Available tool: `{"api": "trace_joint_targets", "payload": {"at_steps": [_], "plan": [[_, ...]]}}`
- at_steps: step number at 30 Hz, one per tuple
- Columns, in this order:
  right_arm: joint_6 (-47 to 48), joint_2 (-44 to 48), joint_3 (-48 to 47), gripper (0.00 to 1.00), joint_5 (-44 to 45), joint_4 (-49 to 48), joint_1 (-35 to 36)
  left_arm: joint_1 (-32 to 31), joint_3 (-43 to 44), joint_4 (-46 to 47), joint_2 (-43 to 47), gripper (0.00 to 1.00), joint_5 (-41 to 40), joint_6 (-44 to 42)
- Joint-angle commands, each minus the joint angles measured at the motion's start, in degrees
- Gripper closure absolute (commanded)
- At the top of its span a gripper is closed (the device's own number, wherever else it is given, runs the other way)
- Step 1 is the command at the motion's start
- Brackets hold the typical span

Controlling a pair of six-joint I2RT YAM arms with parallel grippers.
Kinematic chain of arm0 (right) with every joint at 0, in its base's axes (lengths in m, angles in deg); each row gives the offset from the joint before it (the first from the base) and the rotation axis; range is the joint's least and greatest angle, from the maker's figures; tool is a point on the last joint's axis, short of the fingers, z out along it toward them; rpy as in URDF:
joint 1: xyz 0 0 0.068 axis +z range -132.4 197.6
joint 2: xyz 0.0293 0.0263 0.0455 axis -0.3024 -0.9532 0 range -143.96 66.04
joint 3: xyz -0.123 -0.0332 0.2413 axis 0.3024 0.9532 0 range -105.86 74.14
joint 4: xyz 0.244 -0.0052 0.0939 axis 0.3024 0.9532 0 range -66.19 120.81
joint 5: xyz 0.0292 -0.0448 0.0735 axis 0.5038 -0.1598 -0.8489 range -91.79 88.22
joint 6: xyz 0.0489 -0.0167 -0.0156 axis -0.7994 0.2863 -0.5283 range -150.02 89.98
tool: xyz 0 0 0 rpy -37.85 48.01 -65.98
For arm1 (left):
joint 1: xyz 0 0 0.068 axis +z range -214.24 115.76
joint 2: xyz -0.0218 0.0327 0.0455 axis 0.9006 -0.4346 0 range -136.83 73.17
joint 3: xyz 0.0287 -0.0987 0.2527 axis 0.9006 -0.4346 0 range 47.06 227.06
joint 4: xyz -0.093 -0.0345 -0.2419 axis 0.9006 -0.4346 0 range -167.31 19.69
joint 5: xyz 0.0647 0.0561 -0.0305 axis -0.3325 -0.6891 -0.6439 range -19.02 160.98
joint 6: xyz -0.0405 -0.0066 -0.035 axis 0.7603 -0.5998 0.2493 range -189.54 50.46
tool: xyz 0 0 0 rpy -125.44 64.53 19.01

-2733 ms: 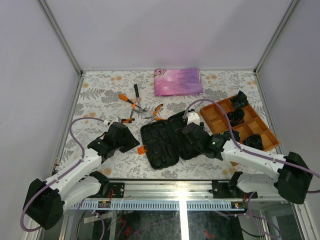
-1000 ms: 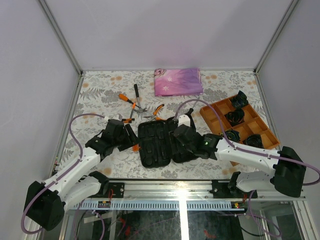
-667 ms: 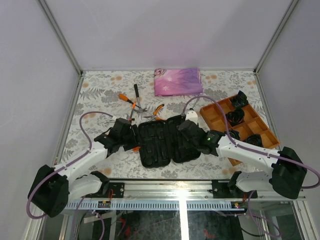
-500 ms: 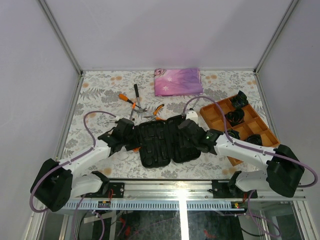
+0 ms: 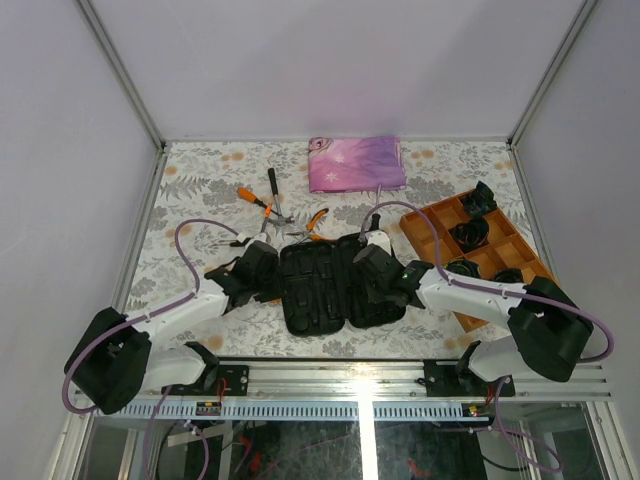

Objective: Sort the tools into containers
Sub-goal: Open the storage box at the center of the board.

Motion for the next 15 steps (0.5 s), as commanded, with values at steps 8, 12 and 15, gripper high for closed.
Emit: {"api": "trace_joint_targets", "payload": {"at_steps": [8,12,15], "plan": [[-7.6,-2.1,8.1,0.72,-10.4,-2.2,0.1,-1.7,-5.8,-3.0,3.4,0.84,-0.9,3.1],[-8.5,2.8,9.5,0.71,-10.5,-1.0,0.1,-2.9,-7.2,-4.5,6.3,0.84,-0.4,4.7],[-8.3,6.5,10.1,0.69,-12.6,-1.4,0.0,-3.6,-8.3,-5.7,8.6,0.84,-0.1,6.1]]}}
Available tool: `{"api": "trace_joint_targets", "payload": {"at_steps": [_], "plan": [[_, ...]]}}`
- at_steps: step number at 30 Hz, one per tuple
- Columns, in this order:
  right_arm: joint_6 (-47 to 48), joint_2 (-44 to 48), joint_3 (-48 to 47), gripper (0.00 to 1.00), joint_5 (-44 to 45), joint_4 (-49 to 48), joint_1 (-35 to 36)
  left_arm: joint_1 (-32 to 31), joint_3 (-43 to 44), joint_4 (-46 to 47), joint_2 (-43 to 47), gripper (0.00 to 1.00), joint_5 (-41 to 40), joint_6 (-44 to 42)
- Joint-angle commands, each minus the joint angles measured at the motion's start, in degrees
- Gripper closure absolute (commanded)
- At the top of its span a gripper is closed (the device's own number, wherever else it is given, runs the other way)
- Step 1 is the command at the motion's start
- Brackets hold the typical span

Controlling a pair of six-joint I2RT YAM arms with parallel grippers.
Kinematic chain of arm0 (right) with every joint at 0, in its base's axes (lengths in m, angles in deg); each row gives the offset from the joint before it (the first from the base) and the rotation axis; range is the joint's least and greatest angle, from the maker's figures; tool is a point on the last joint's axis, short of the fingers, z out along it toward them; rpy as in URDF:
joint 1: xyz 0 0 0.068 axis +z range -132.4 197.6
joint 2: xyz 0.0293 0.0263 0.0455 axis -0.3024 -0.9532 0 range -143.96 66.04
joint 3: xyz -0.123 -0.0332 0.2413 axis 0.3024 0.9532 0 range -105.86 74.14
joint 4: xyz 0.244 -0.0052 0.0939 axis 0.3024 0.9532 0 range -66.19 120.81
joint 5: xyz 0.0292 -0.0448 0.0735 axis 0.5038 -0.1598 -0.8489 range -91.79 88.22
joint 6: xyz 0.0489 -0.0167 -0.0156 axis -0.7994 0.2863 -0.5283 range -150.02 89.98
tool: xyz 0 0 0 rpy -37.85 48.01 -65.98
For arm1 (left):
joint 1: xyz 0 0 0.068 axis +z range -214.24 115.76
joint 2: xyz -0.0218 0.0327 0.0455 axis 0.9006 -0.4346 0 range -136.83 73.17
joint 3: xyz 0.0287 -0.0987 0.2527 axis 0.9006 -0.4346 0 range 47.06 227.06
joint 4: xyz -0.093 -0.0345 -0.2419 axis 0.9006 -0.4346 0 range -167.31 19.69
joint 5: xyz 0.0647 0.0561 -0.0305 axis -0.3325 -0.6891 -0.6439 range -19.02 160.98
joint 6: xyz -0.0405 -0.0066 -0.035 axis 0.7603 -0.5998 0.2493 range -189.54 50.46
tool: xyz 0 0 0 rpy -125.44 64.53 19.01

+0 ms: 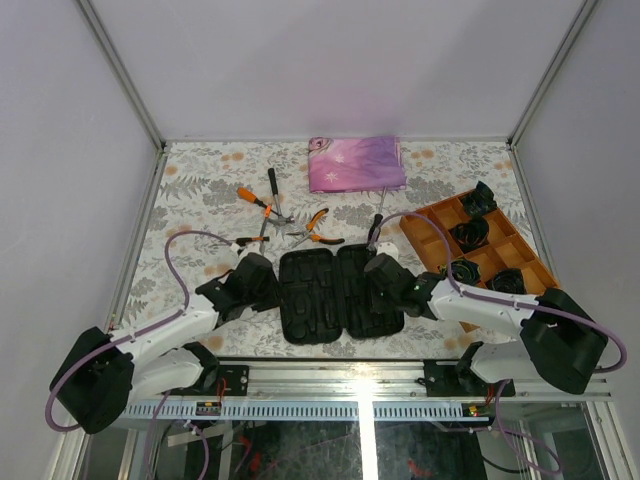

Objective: Sort the tools into containers
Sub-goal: Open the storage box at the center of the board.

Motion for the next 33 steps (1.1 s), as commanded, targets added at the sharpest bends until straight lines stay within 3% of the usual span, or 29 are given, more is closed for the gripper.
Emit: {"api": "trace_joint_targets", "payload": {"at_steps": [1,8,14,23,33], "plan": [[-3.5,3.3,3.9,0.69,-9.3,4.0,0.6,-1.8,-3.7,-7.3,2.1,0.84,2.2,3.5],[-2.2,10.0,3.8,0.6,-9.4,3.5,0.5,-2.0,-4.3,-13.0,7.5,0.81,1.2,7.2],[-5.1,10.1,0.6,0.58,3.2,10.6,0.6,-2.0,-3.7,-14.3,8.8,0.77,1.8,8.8],[-6.5,14.7,-4.4,0.48,20.5,14.3,0.2,-2.0,3.1,-17.8,8.7,0.58,-1.4,7.3],[3.3,9.0,-8.3,0.47,6.0,9.8,-9.3,0.1,6.8,-15.8,4.3,0.53,-2.3,3.9]]}}
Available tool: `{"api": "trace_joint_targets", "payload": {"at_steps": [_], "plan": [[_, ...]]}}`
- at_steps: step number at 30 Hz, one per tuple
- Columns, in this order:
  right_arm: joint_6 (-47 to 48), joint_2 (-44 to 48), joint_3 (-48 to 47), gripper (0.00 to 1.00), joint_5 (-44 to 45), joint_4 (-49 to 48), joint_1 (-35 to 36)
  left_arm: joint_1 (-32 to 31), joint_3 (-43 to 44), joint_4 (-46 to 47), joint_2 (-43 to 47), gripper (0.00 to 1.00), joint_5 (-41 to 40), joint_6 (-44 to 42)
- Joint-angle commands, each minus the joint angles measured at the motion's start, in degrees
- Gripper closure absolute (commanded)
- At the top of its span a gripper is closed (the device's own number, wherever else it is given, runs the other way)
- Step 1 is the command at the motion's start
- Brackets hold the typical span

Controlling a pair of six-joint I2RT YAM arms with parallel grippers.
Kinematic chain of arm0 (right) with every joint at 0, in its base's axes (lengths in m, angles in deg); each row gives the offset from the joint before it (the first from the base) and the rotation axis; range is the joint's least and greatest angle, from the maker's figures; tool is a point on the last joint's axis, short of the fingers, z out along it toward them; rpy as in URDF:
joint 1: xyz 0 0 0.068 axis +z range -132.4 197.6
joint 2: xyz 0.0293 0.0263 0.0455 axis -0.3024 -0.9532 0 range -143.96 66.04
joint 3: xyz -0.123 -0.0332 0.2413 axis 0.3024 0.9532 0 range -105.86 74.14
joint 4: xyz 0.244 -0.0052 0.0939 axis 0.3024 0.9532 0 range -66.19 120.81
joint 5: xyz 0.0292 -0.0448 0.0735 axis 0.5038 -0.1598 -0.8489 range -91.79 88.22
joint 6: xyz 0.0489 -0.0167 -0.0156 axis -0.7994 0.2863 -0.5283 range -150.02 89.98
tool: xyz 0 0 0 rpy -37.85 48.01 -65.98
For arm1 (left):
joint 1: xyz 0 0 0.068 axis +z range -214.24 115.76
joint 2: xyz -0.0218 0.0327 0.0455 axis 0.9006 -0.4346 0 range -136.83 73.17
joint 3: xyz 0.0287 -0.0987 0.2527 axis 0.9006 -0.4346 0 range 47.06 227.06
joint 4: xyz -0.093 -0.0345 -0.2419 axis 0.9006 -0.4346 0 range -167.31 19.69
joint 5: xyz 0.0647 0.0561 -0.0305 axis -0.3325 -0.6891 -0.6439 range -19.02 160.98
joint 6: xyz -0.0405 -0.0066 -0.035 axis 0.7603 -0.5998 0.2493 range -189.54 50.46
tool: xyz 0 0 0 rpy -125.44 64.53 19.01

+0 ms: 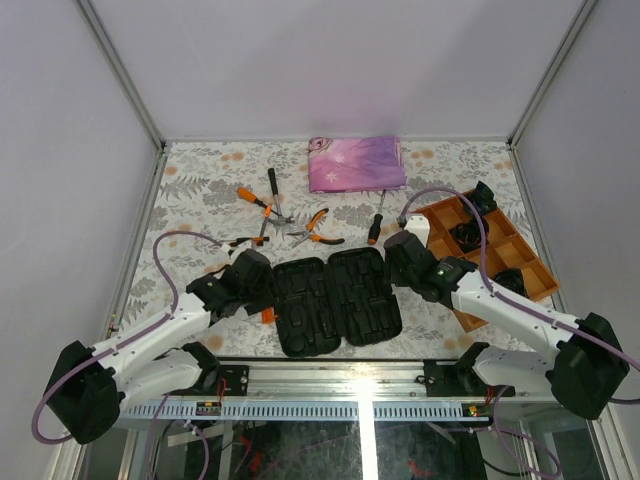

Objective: Sort the tools into containers
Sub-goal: Open the storage box at the center of the board.

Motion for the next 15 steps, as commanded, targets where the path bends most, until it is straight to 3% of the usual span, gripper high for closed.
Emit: {"api": "trace_joint_targets", "payload": {"at_steps": [1,6,15], "plan": [[4.6,-2.3,-2.2,0.47,-7.4,-4.1,-4.3,2.6,1.1,1.6,-2.1,0.53,0.6,-3.1],[5.1,-5.4,-3.2,0.41,-10.9,-8.9,-8.9,7.6,0.4,4.8,-3.3,0.52,5.1,-5.5],[0.7,-11.6,-4.5,0.31,-7.4,-15.7,-12.1,10.3,0.6,6.9,-7.0,0.52,7.6,-8.9]]}}
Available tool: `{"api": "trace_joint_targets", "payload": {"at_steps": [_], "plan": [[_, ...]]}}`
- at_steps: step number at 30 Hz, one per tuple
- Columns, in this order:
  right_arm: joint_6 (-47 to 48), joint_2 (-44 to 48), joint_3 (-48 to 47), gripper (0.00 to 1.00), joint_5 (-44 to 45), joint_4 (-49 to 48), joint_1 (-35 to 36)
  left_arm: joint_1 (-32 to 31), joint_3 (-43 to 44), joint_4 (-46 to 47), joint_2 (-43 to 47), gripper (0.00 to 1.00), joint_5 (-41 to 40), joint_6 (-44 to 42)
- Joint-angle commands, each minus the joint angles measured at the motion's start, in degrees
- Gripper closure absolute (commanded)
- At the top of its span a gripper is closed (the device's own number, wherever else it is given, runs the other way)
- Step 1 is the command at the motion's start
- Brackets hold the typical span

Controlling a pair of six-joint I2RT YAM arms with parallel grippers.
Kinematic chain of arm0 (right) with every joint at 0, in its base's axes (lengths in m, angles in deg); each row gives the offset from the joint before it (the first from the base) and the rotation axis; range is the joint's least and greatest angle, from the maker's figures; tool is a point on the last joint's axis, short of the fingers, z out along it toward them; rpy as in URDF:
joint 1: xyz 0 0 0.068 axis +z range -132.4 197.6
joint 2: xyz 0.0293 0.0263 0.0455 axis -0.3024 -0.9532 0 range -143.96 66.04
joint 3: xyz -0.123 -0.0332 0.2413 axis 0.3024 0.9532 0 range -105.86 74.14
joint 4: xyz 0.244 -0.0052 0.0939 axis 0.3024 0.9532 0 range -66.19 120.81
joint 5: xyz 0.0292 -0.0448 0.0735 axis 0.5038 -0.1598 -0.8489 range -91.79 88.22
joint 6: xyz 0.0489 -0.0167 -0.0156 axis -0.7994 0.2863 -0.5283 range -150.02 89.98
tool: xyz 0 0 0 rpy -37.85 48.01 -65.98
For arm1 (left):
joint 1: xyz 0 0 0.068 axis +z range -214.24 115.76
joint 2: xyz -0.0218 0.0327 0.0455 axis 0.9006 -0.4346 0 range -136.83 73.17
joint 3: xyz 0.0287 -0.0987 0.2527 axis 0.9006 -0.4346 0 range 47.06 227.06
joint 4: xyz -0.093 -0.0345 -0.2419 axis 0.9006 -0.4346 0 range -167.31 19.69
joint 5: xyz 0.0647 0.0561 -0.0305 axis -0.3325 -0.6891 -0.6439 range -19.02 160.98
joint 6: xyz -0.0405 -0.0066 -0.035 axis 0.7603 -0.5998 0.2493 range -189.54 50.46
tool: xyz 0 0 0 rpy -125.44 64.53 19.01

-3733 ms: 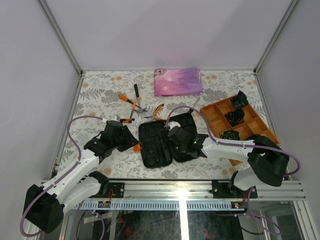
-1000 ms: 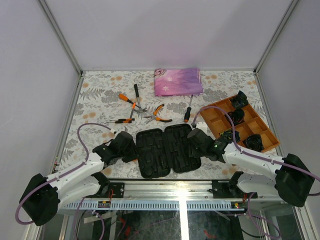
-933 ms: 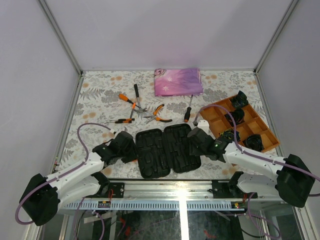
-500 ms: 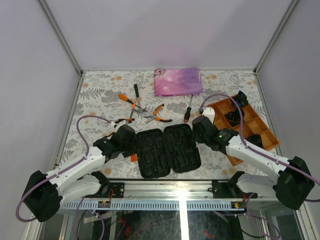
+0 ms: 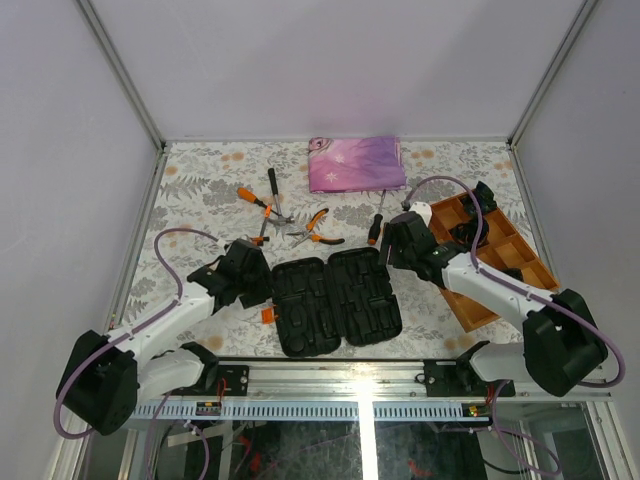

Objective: Sort the tools into containers
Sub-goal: Open the storage box at the center of the board.

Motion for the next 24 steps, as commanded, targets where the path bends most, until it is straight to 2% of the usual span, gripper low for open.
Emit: {"api": "trace_joint_targets", "payload": {"at_steps": [1,5,14,17,24], "plan": [[-2.5,-3.3,-4.0,0.3,1.9,-5.6,-1.9,0.9,0.5,3.2,-1.1,0.52,2.1,-3.4],[-3.0,-7.7,-7.2,0.3,1.6,-5.3,-3.2,1.2,1.2,3.3,-0.4,0.51,1.4,-5.4],[-1.3,-10.5,-11.1,0.29,-3.1,-4.4,-5.3,1.9,6.3,0.5,-0.9,0.5,-0.7,-8.2],[-1.7,-7.2,-10.9,0.29,-2.7,-2.3,-5.2,2.1,8.1,-1.3,1.6,0.49,-0.6,-8.6],[-3.6,7.3,-9.8,0.29,-3.1,7.1,-5.3,2.1,12.1,-6.4,7.3,0.45,1.2,-11.4]]}}
